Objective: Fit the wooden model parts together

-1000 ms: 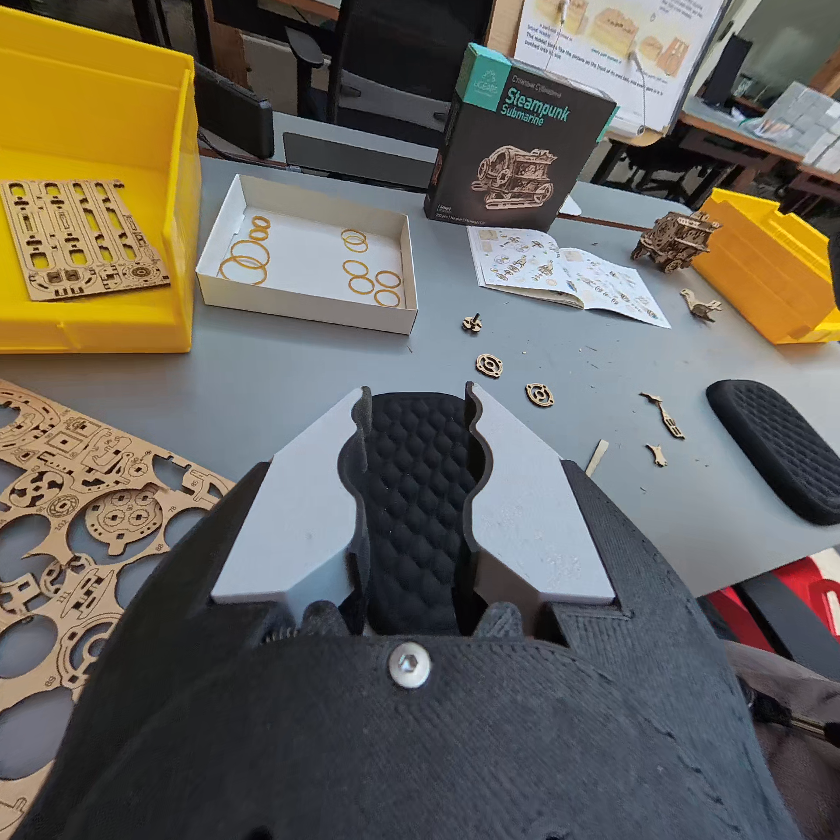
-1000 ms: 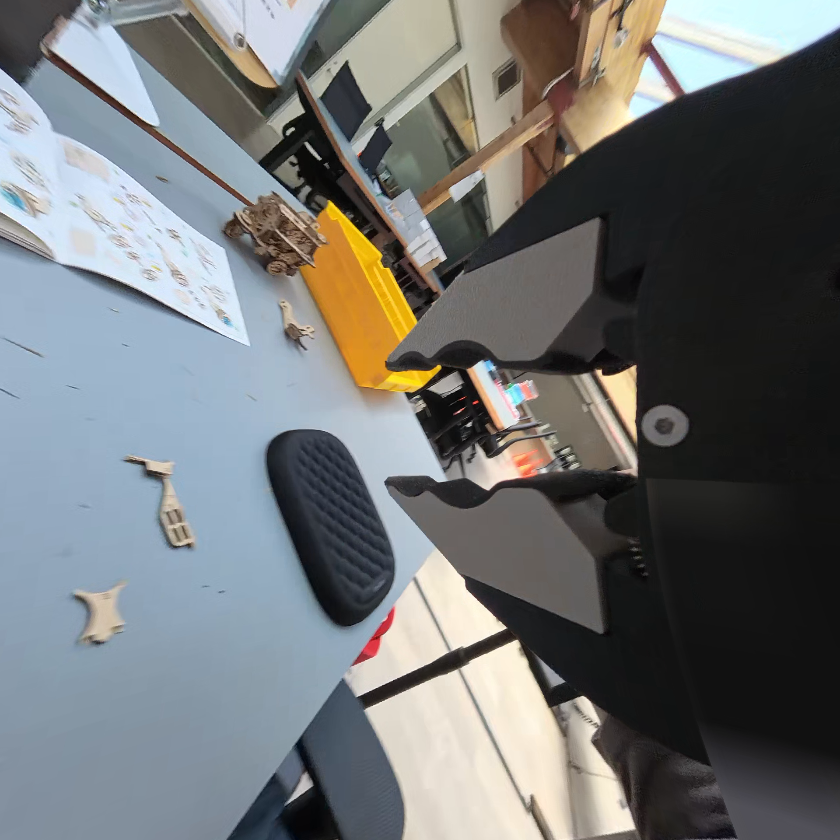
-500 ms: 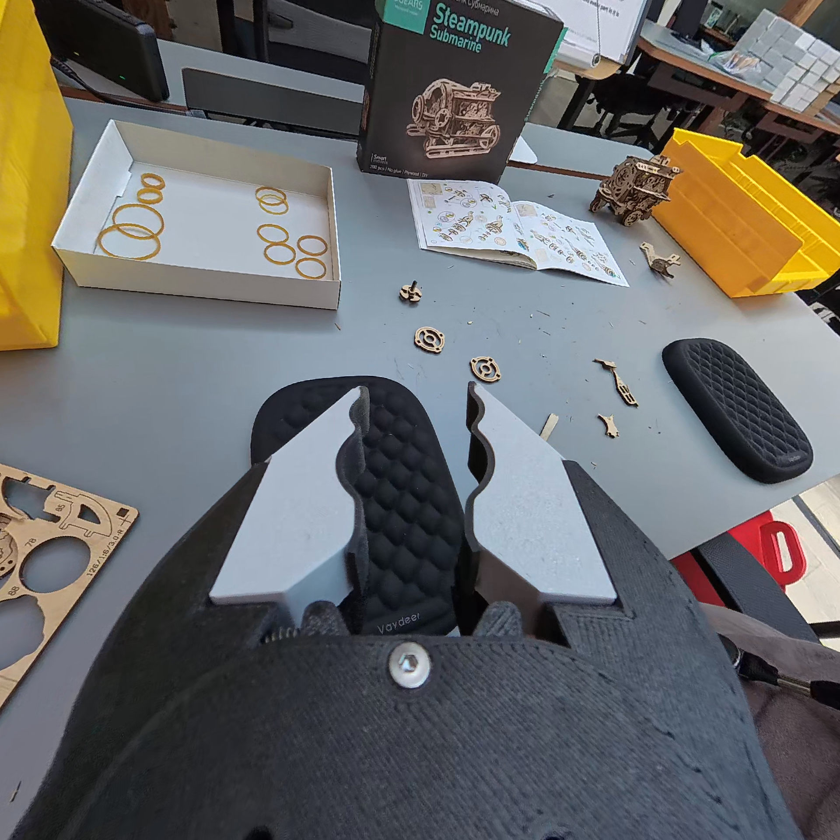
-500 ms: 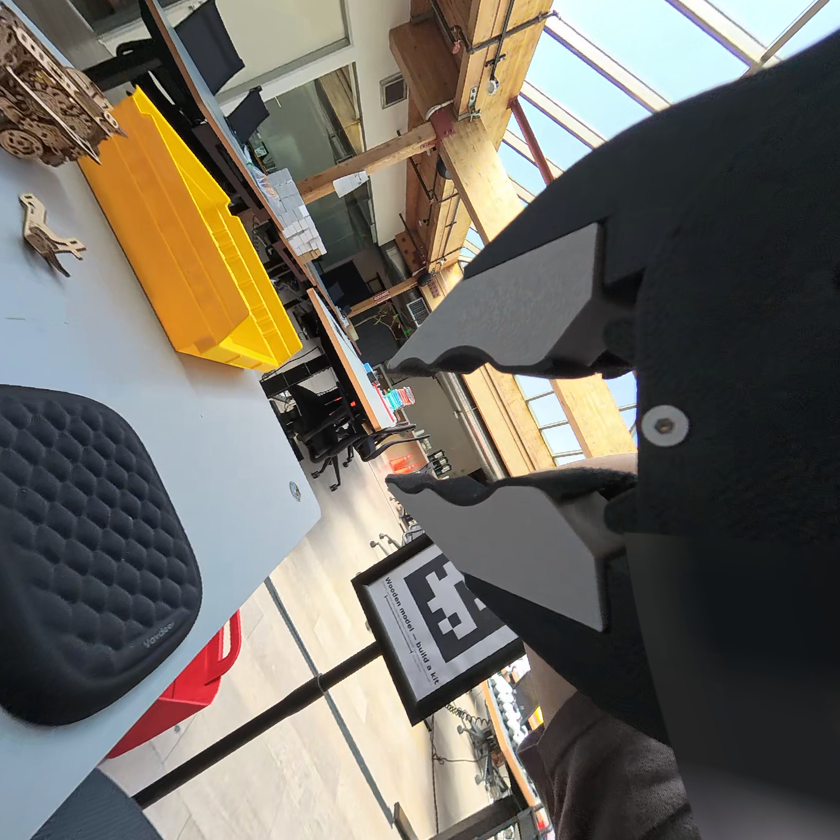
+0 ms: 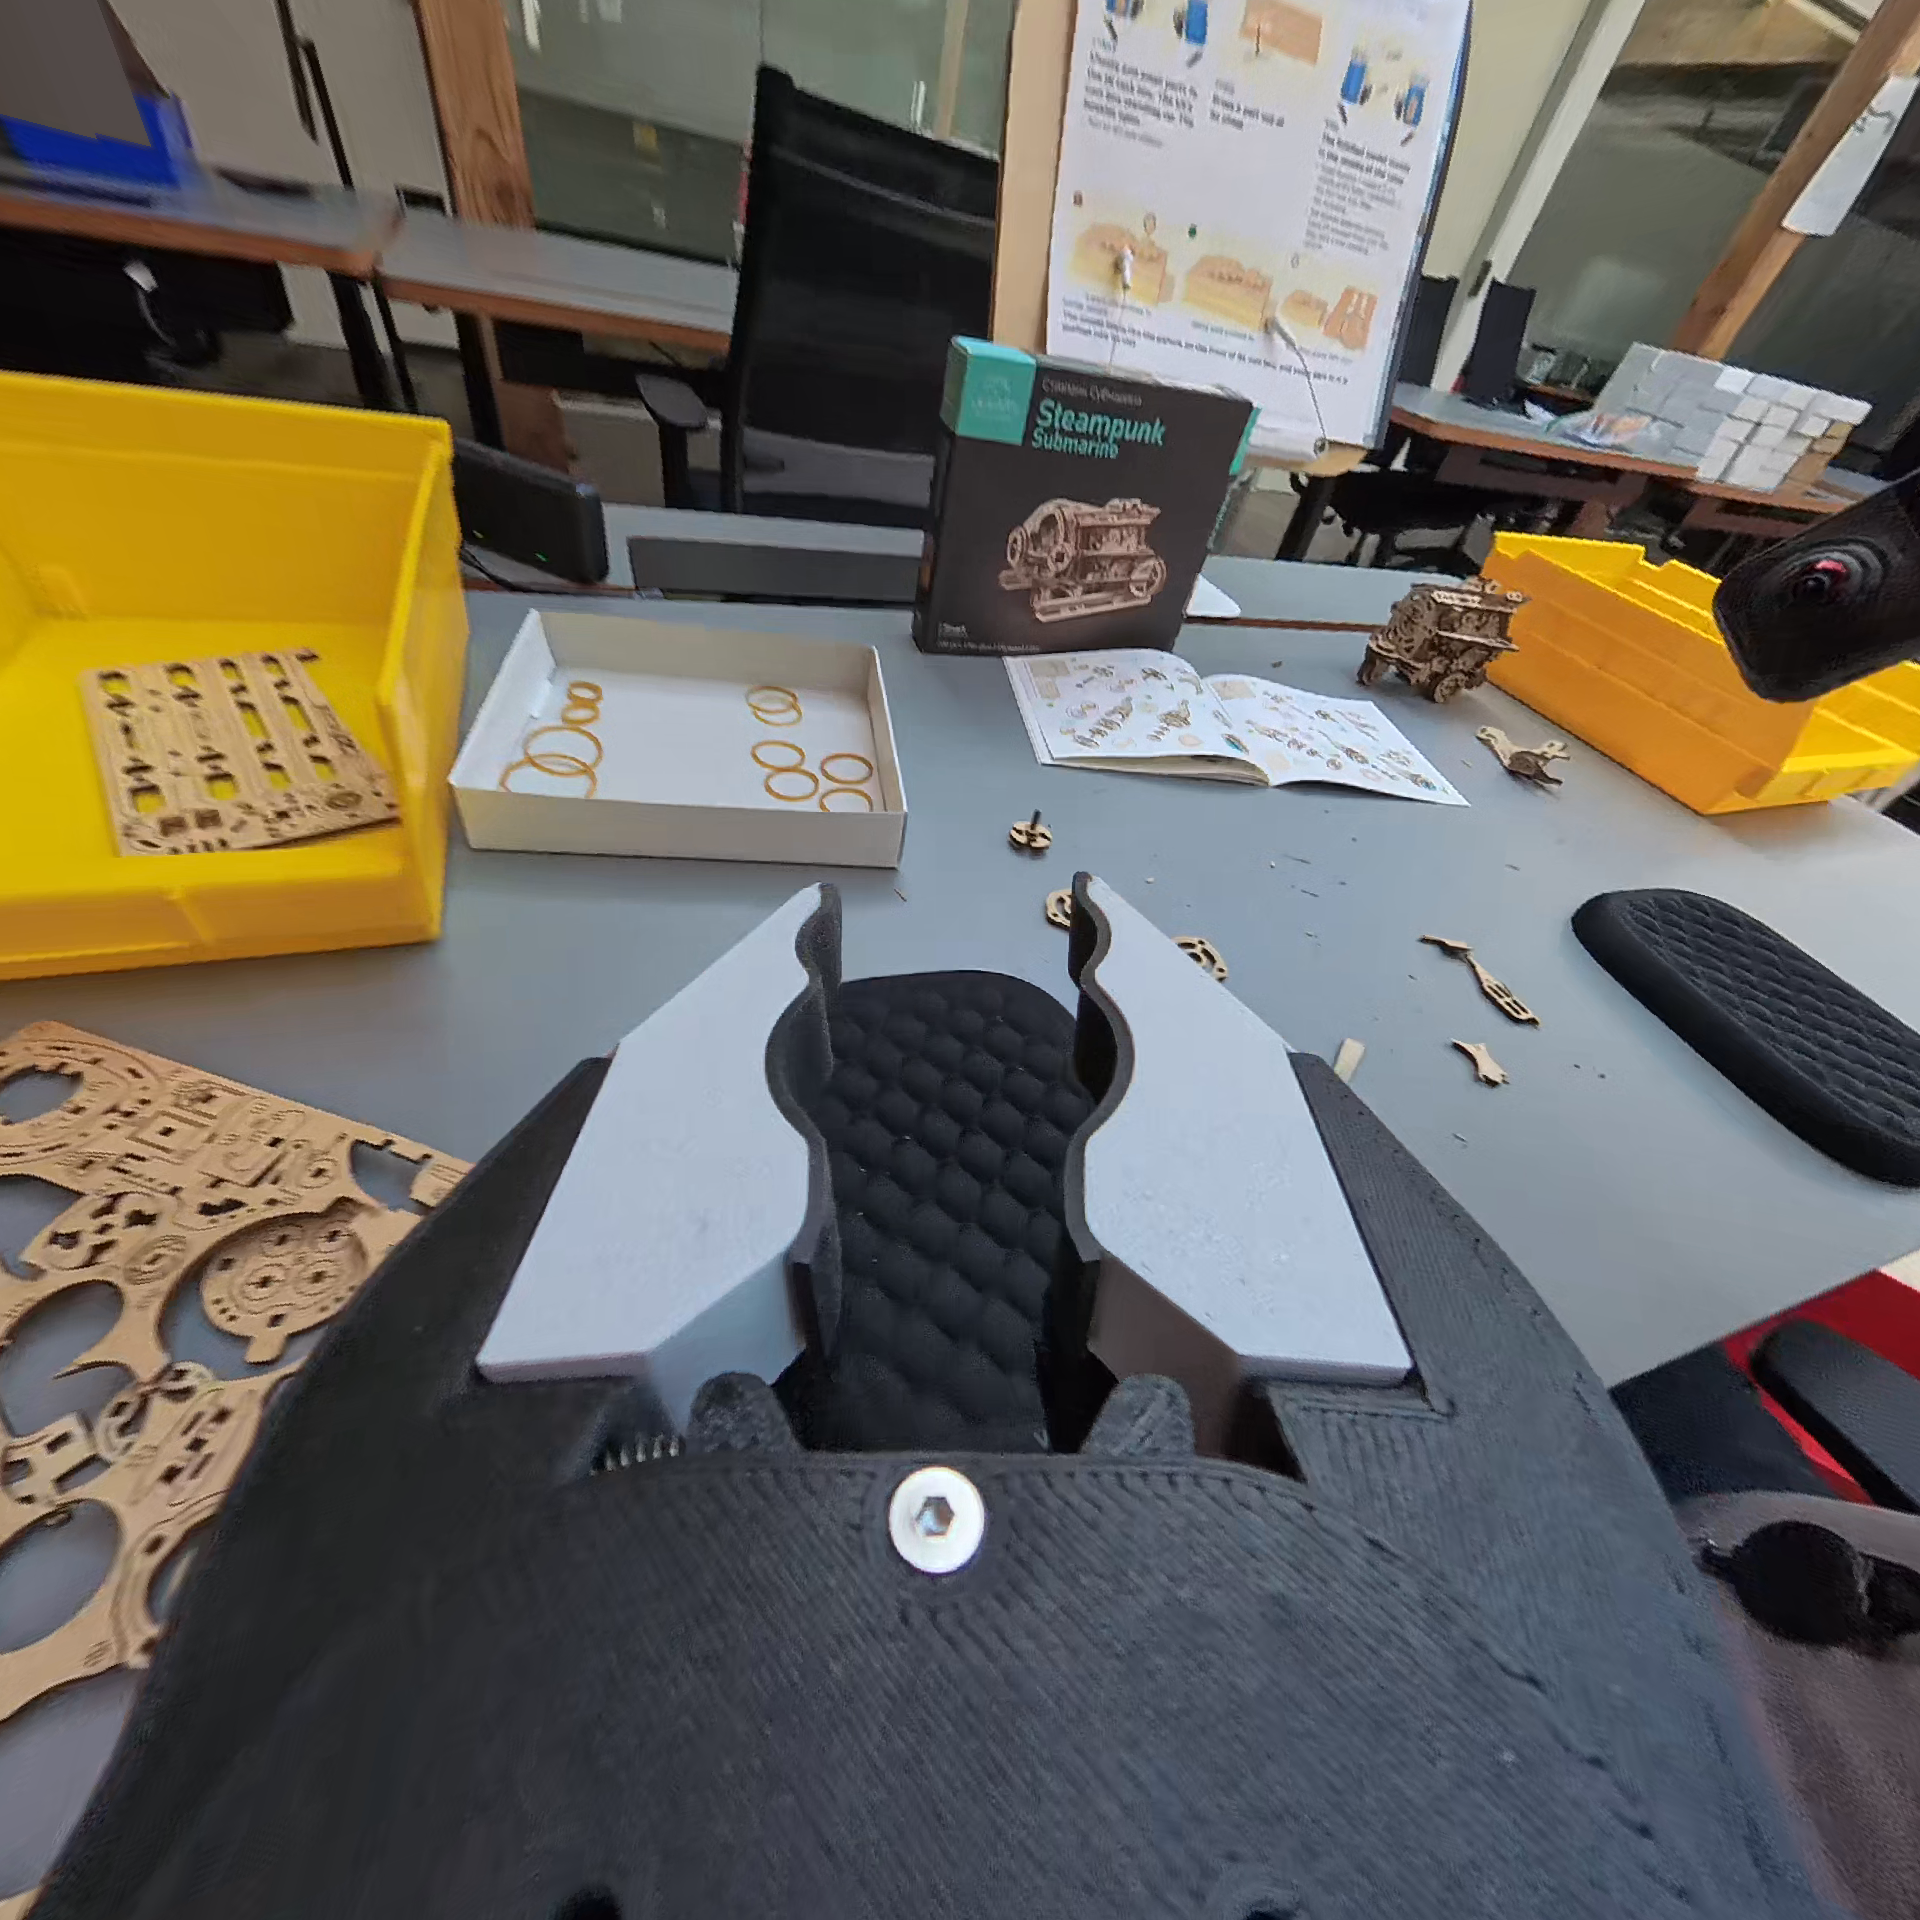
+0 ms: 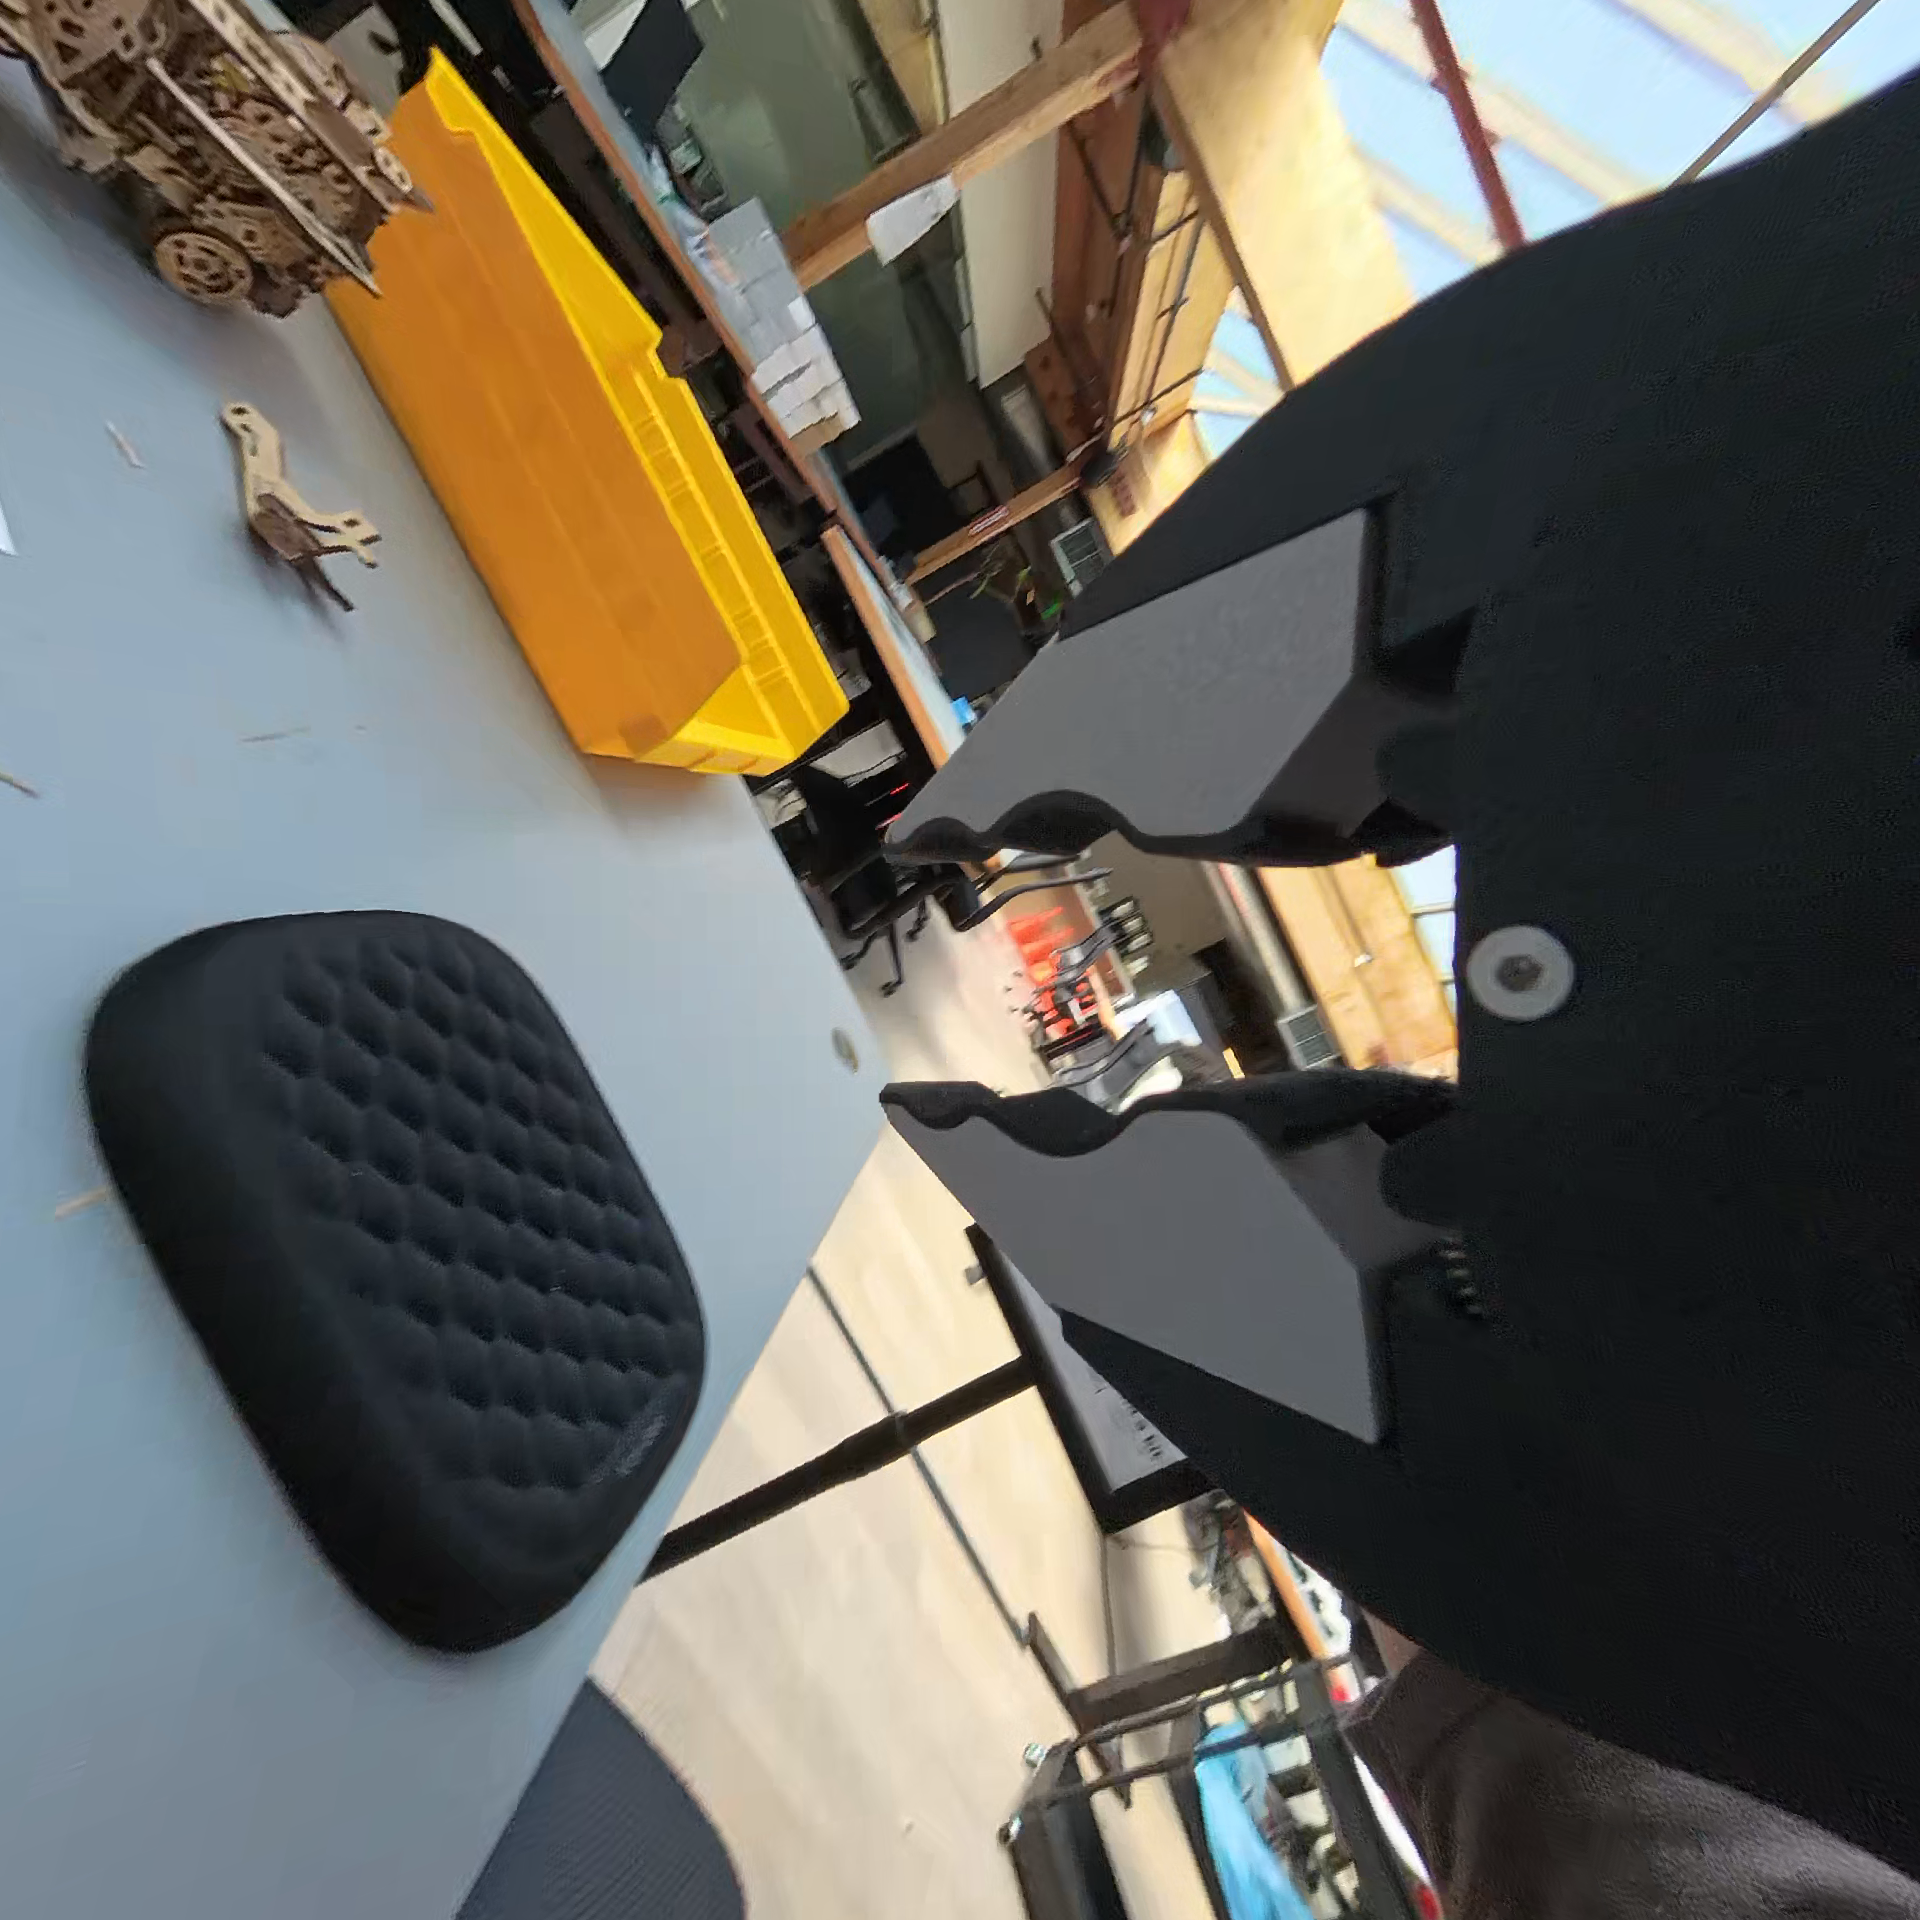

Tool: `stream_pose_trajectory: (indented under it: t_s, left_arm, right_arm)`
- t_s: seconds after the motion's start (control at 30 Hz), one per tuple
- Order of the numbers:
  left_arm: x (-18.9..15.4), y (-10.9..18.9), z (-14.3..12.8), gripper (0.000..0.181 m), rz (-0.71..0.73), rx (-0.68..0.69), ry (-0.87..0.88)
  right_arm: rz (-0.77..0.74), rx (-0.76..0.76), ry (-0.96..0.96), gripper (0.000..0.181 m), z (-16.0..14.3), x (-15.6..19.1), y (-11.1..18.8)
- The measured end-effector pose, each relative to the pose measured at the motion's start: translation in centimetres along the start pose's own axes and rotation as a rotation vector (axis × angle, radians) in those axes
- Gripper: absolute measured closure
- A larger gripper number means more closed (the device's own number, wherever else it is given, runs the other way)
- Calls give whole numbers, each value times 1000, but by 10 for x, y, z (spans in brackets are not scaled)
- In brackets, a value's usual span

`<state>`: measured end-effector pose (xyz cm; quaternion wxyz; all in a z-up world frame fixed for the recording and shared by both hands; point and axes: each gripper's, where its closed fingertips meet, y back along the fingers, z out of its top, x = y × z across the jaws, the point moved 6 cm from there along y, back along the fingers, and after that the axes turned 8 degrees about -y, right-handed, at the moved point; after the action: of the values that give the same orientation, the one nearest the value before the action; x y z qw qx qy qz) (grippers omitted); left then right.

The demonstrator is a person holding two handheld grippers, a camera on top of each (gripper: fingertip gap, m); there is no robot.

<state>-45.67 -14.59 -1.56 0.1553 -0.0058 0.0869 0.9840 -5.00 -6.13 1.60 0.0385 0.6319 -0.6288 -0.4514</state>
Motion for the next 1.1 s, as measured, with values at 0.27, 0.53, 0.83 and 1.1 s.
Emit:
stream_pose_trajectory:
  t_s: [0.27,0.53,0.83,1.1]
  left_arm:
    - [53,78,37,138,340,-94,-196]
    - [54,50,50,132,154,-129,-147]
    - [46,-16,99,131,-71,-296,-123]
    - [7,-85,183,132,-322,-441,-193]
  right_arm:
    - [412,-718,-383,150,65,-40,-53]
    - [270,-1986,-476,146,109,-63,-13]
    - [387,-2016,-509,93,116,-48,-30]
    - [433,-2005,-38,100,149,-22,20]
